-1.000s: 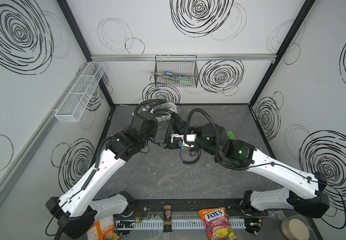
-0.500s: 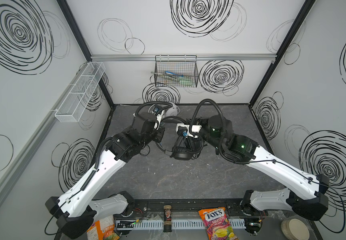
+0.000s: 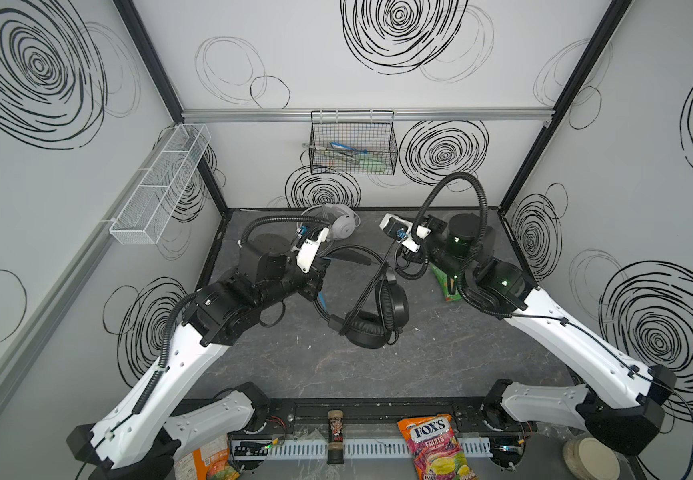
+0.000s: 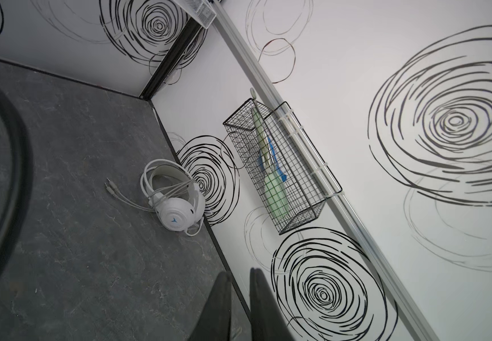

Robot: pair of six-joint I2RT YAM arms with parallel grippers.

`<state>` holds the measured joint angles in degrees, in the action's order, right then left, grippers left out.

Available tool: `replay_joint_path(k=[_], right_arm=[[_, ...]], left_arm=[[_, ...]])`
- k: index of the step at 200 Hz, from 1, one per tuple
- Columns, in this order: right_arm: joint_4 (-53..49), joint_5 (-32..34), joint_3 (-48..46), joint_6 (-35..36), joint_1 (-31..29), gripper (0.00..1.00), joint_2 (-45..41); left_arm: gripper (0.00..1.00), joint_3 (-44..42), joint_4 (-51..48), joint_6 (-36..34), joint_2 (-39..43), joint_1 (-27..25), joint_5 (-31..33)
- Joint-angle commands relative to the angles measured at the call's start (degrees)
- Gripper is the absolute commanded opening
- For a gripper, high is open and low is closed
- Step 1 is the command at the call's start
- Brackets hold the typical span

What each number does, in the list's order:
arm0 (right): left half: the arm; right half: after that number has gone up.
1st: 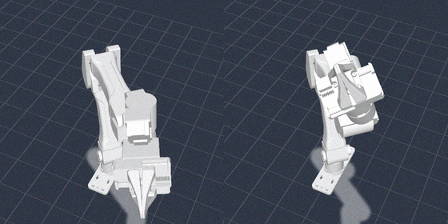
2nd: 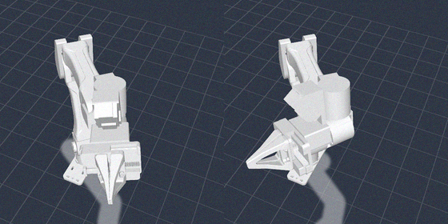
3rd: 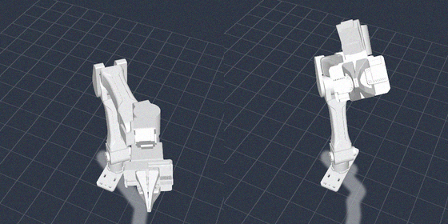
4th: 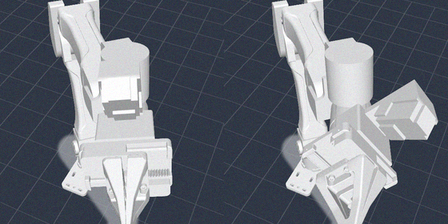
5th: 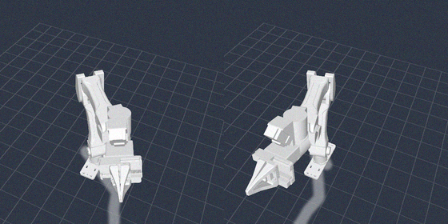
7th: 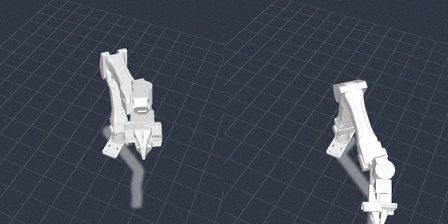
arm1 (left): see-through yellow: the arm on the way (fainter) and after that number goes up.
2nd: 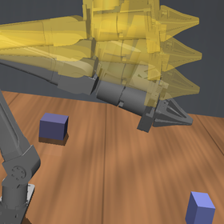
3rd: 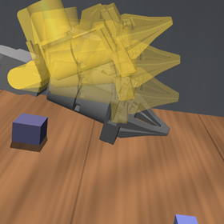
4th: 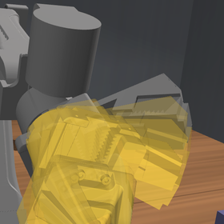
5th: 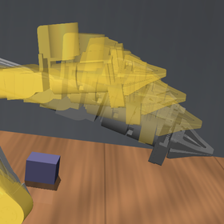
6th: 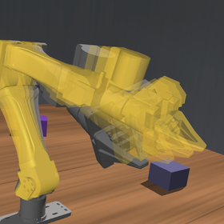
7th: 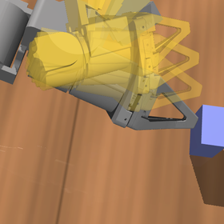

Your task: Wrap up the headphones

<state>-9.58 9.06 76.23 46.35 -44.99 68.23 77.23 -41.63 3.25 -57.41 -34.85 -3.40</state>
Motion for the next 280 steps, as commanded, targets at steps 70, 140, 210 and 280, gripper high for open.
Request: replay_joint_path(k=[70, 140, 210, 280], right_arm=[[10.0, -12.0, -8.8, -16.2, 9.1, 0.15, -4.6], [14.4, -16.9, -11.4, -23.4, 11.1, 0.16, -5.2], [18.7, -21.7, -15.0, -32.0, 11.8, 0.15, -5.9], [23.1, -27.7, -18.2, -42.8, 11.8, 0.06, -8.8]], left_arm=[[0.00, 4.5, 14.7, 8.5, 3.0, 3.7, -19.1], [0.00, 8.5, 18.6, 12.4, 1.7, 3.6, -29.3], [0.00, 6.0, 31.5, 23.5, 2.6, 5.3, -32.9], [0.00, -3.5, 46.8, 37.2, 4.5, 5.0, -21.2]])
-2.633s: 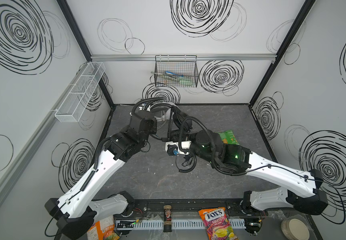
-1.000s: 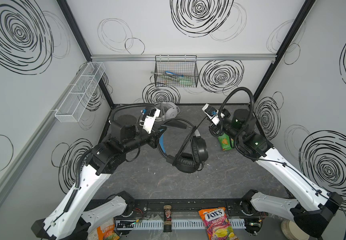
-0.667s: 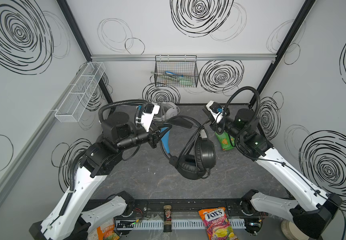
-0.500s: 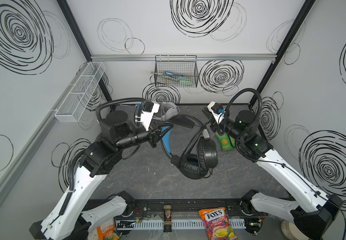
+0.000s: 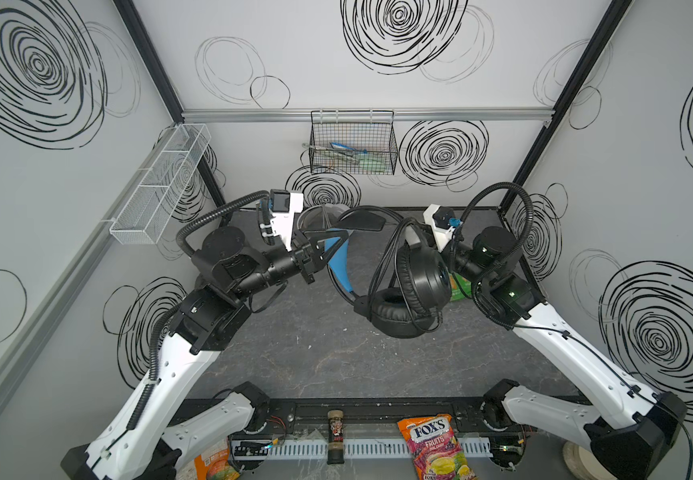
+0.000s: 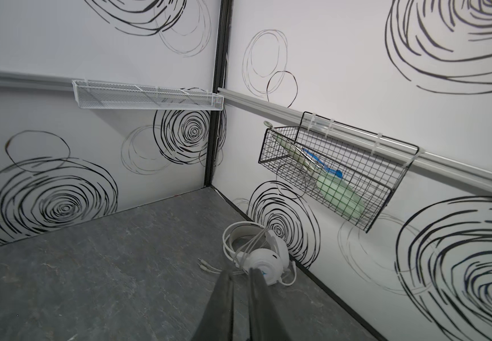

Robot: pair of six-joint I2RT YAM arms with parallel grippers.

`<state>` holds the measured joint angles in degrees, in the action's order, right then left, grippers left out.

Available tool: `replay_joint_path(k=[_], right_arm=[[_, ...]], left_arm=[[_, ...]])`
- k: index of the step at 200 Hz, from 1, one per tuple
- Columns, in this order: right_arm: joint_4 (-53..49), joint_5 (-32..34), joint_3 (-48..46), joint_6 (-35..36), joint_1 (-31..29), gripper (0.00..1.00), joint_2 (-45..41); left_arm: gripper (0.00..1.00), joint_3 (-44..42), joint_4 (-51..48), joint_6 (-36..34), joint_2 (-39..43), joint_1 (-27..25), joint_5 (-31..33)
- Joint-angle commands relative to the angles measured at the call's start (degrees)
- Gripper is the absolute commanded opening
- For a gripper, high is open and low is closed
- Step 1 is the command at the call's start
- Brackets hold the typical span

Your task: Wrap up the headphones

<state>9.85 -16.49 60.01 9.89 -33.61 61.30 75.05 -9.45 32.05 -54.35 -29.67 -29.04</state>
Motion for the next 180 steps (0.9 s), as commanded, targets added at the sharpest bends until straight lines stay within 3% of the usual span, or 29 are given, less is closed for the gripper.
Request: replay_joint_path(k=[1, 21, 61, 123, 180], right_arm=[[3.8, -2.2, -2.1, -6.6, 0.4, 0.06, -1.9], [7.1, -3.6, -5.9, -12.6, 0.4, 0.00, -3.0], [11.5, -6.5, -12.4, -21.0, 0.3, 0.00, -4.0], [12.3, -6.9, -22.9, -27.4, 0.4, 0.00, -6.0], [10.4, -7.8, -29.6, -28.8, 0.8, 0.00, -5.9]], left_arm=[[0.00, -1.4, 14.6, 8.5, 1.4, -0.2, 4.7], [0.00, -4.1, 16.3, 11.3, 2.0, -0.4, 10.3], [0.00, -7.5, 19.2, 17.4, 0.8, -2.6, 22.2], [0.00, -3.4, 8.9, 24.1, -7.6, -8.6, 43.0], [0.00, -1.9, 8.1, 30.7, -19.2, -8.9, 45.4]])
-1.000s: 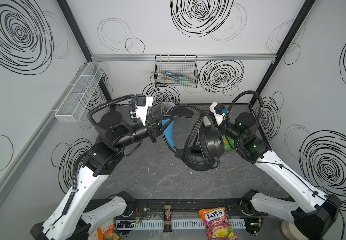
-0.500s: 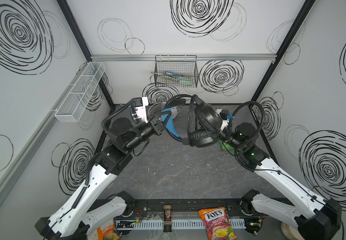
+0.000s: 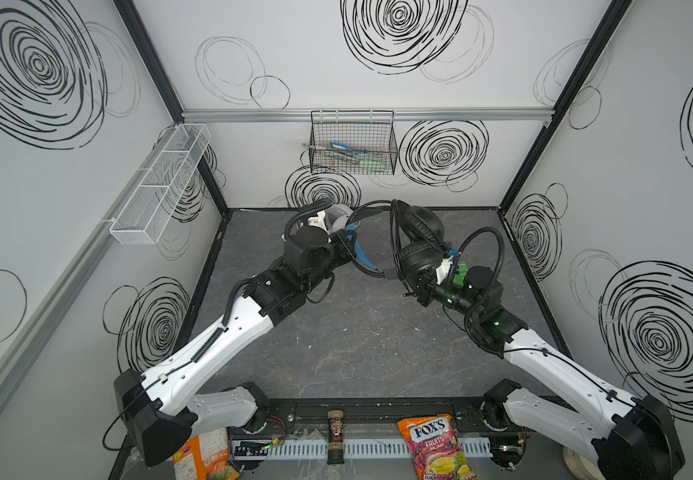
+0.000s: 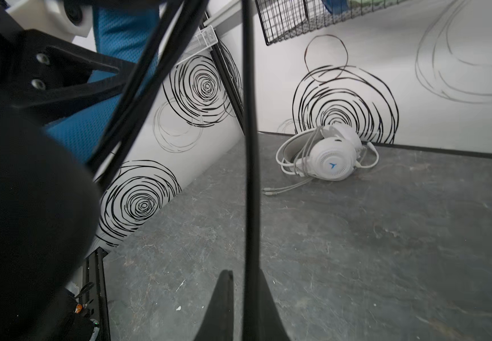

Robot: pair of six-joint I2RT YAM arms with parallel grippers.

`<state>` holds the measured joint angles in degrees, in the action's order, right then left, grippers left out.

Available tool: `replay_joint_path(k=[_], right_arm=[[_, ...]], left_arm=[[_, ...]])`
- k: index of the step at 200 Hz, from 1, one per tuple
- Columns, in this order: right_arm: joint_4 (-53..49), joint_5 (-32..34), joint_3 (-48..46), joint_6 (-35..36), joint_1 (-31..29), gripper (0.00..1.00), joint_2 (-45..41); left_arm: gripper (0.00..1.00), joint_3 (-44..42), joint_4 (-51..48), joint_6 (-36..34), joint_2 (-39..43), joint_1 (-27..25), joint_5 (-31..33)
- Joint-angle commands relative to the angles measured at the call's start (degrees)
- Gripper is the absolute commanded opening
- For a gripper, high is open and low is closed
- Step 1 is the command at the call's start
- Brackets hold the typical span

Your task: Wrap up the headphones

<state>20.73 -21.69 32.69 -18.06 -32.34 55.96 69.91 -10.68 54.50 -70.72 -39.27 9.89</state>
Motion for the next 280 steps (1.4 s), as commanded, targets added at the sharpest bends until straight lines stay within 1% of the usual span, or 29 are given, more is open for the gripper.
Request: replay_joint_path(k=[1, 18, 39, 59, 89, 120, 132, 160, 191, 206, 224, 251, 280], right_arm=[[-0.6, -2.6, -2.4, -0.8, -0.4, 0.00, -0.5], [-2.4, -1.6, -3.7, -2.3, 0.4, 0.00, -0.3], [-1.0, -1.7, -5.4, -4.8, 2.2, 0.00, -0.3], [-0.4, -0.6, -5.4, -6.5, 3.4, 0.00, 0.1], [1.7, 0.7, -4.8, -10.3, 5.4, 0.00, 0.9], [1.9, 0.1, -3.8, -10.1, 5.6, 0.00, 0.7], [1.2, -0.2, -4.0, -10.0, 6.0, 0.00, -0.3], [0.3, -0.8, -5.7, -9.8, 7.9, 0.02, -2.9], [-1.6, -1.4, -5.3, -6.6, 7.9, 0.03, -3.3], [-2.4, 0.5, -5.3, -6.4, 7.4, 0.09, -2.7], [-3.5, 3.4, -4.9, -6.5, 6.7, 0.09, -1.0], [-2.9, 4.9, -4.6, -6.5, 5.8, 0.19, 0.2], [-3.2, 5.0, -5.1, -5.4, 5.1, 0.19, 0.4]], left_arm=[[0.00, 3.2, 9.4, 8.3, -3.0, 0.7, 6.6], [0.00, 2.5, 9.7, 10.0, -5.6, 0.8, 7.1], [0.00, -0.4, 13.8, 13.1, -7.7, 1.7, 4.5], [0.00, -1.3, 16.0, 13.8, -8.8, 1.6, 3.7], [0.00, -2.6, 20.1, 17.8, -10.1, 1.9, 1.1], [0.00, -4.6, 24.7, 25.6, -12.0, 3.0, -2.4], [0.00, -6.7, 28.3, 28.6, -12.2, 3.4, -3.6], [0.00, -9.8, 31.5, 32.0, -11.8, 3.6, -4.2], [0.00, -7.9, 29.2, 29.9, -12.7, 2.7, -2.0], [0.00, -6.9, 29.5, 30.6, -14.4, 2.1, -1.1], [0.00, -6.5, 32.1, 33.5, -17.6, 1.2, -0.7], [0.00, -3.7, 34.7, 35.5, -22.4, -0.3, -1.1], [0.00, -0.4, 33.8, 34.9, -24.9, -1.4, -0.3]])
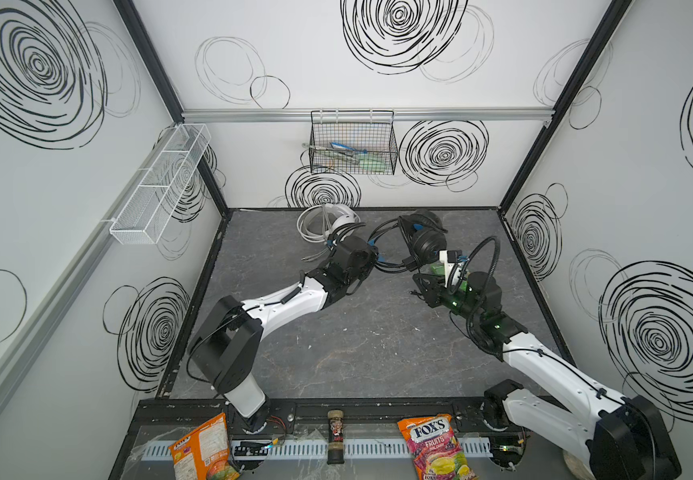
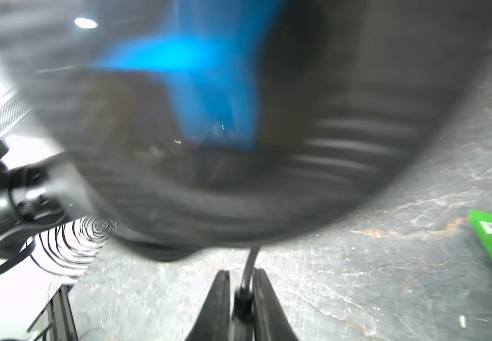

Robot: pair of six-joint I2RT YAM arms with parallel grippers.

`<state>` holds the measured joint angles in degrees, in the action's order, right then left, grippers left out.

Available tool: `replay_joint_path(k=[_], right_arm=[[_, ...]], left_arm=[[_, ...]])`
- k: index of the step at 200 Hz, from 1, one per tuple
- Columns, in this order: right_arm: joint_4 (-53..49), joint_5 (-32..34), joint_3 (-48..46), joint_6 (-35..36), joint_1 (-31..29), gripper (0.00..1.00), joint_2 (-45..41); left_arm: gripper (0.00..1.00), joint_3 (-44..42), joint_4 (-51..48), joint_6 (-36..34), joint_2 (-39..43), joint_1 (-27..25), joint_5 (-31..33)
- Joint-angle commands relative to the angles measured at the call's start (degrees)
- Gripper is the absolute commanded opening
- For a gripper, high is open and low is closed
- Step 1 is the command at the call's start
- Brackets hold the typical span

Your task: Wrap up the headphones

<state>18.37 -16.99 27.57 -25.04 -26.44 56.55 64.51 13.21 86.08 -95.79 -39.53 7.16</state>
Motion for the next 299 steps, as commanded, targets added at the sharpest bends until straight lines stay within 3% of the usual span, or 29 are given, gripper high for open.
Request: replay_joint_path(k=[1, 56, 89, 139, 174, 201, 228, 299], right_arm=[[-0.9, 0.3, 0.0, 1.6, -0.8, 0.19, -0.2], [-1.6, 1.3, -0.5, 2.1, -1.1, 0.20, 0.2], [-2.8, 3.2, 1.6, 2.8, -1.3, 0.19, 3.6], [-2.2, 5.0, 1.7, 3.6, -0.2, 0.16, 10.1], [1.5, 5.2, 5.2, 2.2, 1.7, 0.15, 19.8], [3.3, 4.6, 11.3, 0.9, 3.3, 0.12, 28.3], [-1.8, 0.6, 20.7, 2.5, 4.6, 0.10, 36.5], [-2.1, 1.9, 33.0, 4.3, 5.2, 0.18, 53.2]], left_arm=[[0.00, 5.1, 9.9, 3.3, 0.1, -1.1, 2.5], [0.00, 7.3, 7.3, -1.9, -2.5, -0.6, 4.1], [0.00, 7.9, 8.0, -11.9, -5.1, 2.1, 4.8], [0.00, 11.8, 10.4, -23.3, -12.8, 5.8, 0.5], [0.00, 14.1, 10.4, -20.5, -16.5, 6.5, 4.0], [0.00, 19.2, 10.2, -19.5, -21.6, 7.7, 4.5], [0.00, 26.9, 9.8, -23.1, -28.2, 9.8, 2.2], [0.00, 46.1, -1.9, -33.7, -40.8, 13.8, -0.4]])
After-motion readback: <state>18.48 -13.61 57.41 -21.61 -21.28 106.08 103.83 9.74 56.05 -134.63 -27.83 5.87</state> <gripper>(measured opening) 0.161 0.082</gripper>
